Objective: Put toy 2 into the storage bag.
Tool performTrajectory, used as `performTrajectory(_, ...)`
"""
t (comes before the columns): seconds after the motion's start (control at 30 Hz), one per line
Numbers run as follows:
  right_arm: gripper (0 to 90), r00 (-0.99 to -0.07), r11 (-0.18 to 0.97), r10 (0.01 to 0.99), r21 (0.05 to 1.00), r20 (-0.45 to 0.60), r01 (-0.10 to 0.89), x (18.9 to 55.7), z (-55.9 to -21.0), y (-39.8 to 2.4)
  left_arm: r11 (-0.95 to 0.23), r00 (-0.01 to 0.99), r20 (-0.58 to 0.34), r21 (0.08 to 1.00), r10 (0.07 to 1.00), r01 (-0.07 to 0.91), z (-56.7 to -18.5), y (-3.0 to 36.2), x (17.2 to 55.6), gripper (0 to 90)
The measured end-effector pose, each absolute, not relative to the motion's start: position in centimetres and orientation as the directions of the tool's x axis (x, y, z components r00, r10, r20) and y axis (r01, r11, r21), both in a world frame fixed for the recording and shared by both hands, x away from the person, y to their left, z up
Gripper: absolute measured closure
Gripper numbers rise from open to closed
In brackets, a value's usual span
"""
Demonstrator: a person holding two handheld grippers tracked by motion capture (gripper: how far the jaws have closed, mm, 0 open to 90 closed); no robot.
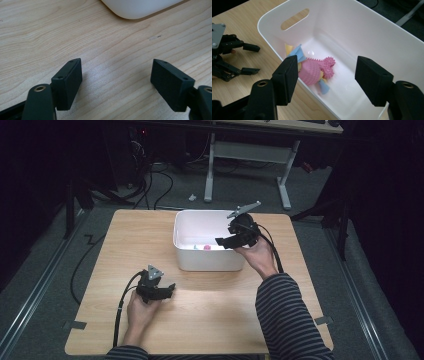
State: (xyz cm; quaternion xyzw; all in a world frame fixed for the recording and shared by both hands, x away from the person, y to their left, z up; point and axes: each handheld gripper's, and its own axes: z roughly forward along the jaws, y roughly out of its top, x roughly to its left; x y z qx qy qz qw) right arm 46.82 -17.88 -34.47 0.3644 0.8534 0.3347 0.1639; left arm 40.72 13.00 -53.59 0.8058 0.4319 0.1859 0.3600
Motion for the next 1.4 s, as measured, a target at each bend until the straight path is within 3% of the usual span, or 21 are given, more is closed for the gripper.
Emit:
performTrajectory(1.1, 41.0, -0.564, 0.408, 0.824, 0.755, -0.062, 0.513, 40.5, -33.4, -27.2, -0.369, 0.560, -0.012, 0.740, 0.829, 0.562, -53.6, 13.0, 40.7, 25.5)
performTrajectory(1.4, 41.2, -0.539, 0.401, 0.839, 0.749, -0.071, 0.527, 37.9, -34.7, -29.4, -0.372, 0.564, -0.013, 0.739, 0.825, 0.561, -53.6, 13.1, 40.6, 25.4)
